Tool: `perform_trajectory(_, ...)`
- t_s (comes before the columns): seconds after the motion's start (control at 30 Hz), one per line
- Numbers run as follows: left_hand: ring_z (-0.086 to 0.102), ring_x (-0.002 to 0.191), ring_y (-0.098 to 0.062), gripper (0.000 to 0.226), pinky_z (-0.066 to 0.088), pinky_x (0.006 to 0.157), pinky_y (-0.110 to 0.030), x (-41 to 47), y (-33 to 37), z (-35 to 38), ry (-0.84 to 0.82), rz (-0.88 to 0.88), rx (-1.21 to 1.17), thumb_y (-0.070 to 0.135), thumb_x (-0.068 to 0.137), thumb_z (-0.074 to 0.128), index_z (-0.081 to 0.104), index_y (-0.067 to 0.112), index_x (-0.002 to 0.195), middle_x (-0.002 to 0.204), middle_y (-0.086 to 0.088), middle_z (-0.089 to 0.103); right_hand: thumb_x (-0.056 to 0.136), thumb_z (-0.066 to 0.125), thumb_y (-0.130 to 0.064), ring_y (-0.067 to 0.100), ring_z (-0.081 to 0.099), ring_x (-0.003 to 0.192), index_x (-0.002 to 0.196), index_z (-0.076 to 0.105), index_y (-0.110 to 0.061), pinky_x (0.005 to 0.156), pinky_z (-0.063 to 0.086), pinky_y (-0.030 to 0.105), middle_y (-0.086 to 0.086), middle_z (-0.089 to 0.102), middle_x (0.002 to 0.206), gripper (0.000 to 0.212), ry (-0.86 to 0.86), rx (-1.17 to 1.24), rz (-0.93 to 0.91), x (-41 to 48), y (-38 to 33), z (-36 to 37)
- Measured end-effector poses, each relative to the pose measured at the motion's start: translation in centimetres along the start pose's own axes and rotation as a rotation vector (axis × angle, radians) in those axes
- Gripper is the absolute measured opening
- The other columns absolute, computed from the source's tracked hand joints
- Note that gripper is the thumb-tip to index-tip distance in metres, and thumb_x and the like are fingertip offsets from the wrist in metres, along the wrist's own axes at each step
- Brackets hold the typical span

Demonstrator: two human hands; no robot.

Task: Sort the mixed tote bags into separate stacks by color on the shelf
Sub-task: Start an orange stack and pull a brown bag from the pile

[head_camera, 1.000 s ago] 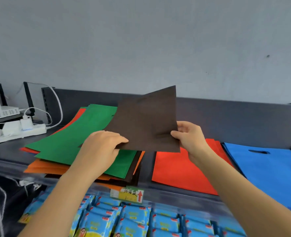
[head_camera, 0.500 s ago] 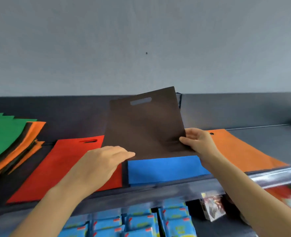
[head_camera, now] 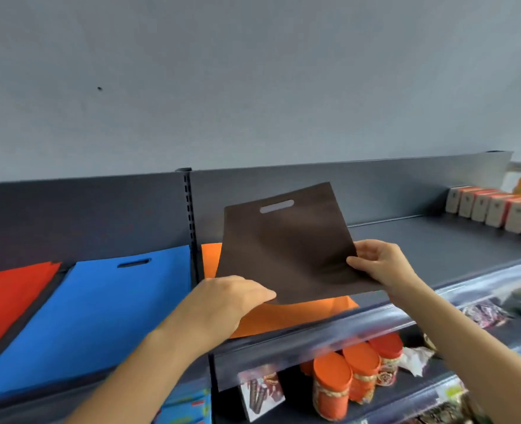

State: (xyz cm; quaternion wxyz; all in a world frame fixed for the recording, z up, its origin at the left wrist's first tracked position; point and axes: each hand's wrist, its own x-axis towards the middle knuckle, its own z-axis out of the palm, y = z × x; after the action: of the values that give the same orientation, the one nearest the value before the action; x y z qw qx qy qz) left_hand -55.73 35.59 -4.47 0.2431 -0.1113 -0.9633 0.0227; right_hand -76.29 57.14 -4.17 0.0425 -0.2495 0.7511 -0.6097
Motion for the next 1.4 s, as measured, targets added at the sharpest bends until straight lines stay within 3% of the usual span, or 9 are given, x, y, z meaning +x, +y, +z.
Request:
perform_trajectory(0.13, 0.045, 0.127, -0.006, 0.064, 0.040, 0.098, -0.026, 5.8, 2.9, 2.0, -0.025, -0.012, -0.013, -0.008, 0.087, 0.043, 0.047, 0.034, 0.136, 0.139, 0.016, 0.048, 0.080, 0.063, 0.012, 0.019, 0.066, 0.068, 0.093, 0.068, -0.002, 0.069, 0.056, 0.029, 0.007, 0.070, 0.077, 0.020, 0.064, -0.025, 0.027, 2.4, 2.4, -5.6)
perform_trajectory(0.27, 0.043, 0.130, -0.013, 0.058, 0.038, 0.104, -0.032, 10.8, 5.5, 4.3, -0.078, -0.065, -0.028, -0.003, 0.093, 0.034, 0.045, 0.033, 0.137, 0.142, 0.011, 0.046, 0.080, 0.065, 0.009, 0.011, 0.065, 0.059, 0.101, 0.067, 0.000, 0.055, 0.053, 0.014, 0.007, 0.068, 0.079, 0.022, 0.060, -0.126, 0.131, 4.3, 3.6, -10.4)
perform_trajectory(0.4, 0.050, 0.121, -0.025, 0.052, 0.043, 0.096, -0.043, 15.0, 7.5, 6.8, -0.181, -0.080, 0.008, -0.005, 0.089, 0.035, 0.054, 0.024, 0.128, 0.132, 0.001, 0.055, 0.080, 0.071, -0.011, 0.024, 0.064, 0.082, 0.110, 0.068, -0.004, 0.077, 0.051, 0.027, 0.013, 0.069, 0.099, 0.031, 0.162, -0.519, 0.262, 7.2, 3.7, -14.3)
perform_trajectory(0.57, 0.055, 0.109, -0.035, 0.051, 0.044, 0.083, -0.044, 18.7, 9.9, 9.5, -0.297, -0.074, 0.068, -0.007, 0.087, 0.038, 0.052, 0.020, 0.128, 0.122, -0.009, 0.059, 0.088, 0.060, -0.028, 0.025, 0.054, 0.118, 0.124, 0.061, -0.020, 0.098, 0.041, 0.032, 0.003, 0.061, 0.127, 0.037, 0.039, -1.036, -0.008, 7.1, 2.1, -11.7)
perform_trajectory(0.63, 0.057, 0.106, -0.036, 0.044, 0.047, 0.081, -0.044, 19.4, 10.5, 10.0, -0.329, -0.083, -0.015, -0.001, 0.090, 0.041, 0.054, 0.021, 0.126, 0.118, -0.010, 0.061, 0.093, 0.053, -0.030, 0.022, 0.049, 0.124, 0.130, 0.055, -0.023, 0.101, 0.037, 0.029, 0.001, 0.055, 0.134, 0.038, -0.135, -1.027, -0.080, 7.1, 3.0, -9.4)
perform_trajectory(0.7, 0.059, 0.102, -0.034, 0.025, 0.049, 0.079, -0.043, 19.4, 10.5, 10.3, -0.354, -0.132, -0.132, 0.025, 0.095, 0.049, 0.059, 0.020, 0.117, 0.111, -0.010, 0.064, 0.095, 0.049, -0.036, 0.020, 0.045, 0.129, 0.136, 0.049, -0.023, 0.104, 0.033, 0.028, 0.001, 0.049, 0.141, 0.043, -0.324, -0.943, -0.008, 7.3, 4.8, -7.7)
perform_trajectory(0.83, 0.057, 0.107, -0.026, 0.054, 0.047, 0.086, -0.042, 17.2, 8.5, 8.6, -0.433, -0.339, -0.202, 0.063, 0.088, 0.043, 0.065, 0.017, 0.107, 0.116, -0.005, 0.063, 0.085, 0.050, -0.062, 0.025, 0.020, 0.143, 0.144, 0.034, -0.032, 0.115, 0.020, 0.044, 0.002, 0.022, 0.156, 0.068, -0.474, -0.963, 0.135, 7.7, 7.8, -6.7)
perform_trajectory(1.1, 0.038, 0.132, -0.018, 0.060, 0.035, 0.106, -0.038, 10.5, 2.7, 6.2, -0.565, -0.646, -0.017, 0.059, 0.090, 0.044, 0.041, 0.026, 0.140, 0.145, 0.006, 0.040, 0.077, 0.068, -0.050, 0.018, 0.024, 0.141, 0.140, 0.039, -0.033, 0.114, 0.019, 0.032, -0.002, 0.021, 0.155, 0.071, -0.526, -0.860, 0.104, 8.6, 8.0, -8.5)
perform_trajectory(1.4, 0.029, 0.137, -0.018, 0.063, 0.031, 0.106, -0.039, 8.6, 2.4, 7.1, -0.505, -0.644, -0.011, 0.063, 0.091, 0.034, 0.031, 0.031, 0.145, 0.151, 0.009, 0.029, 0.075, 0.070, -0.050, 0.020, 0.034, 0.136, 0.135, 0.048, -0.028, 0.112, 0.026, 0.032, -0.001, 0.034, 0.150, 0.067, -0.438, -0.893, 0.086, 7.8, 6.7, -8.0)
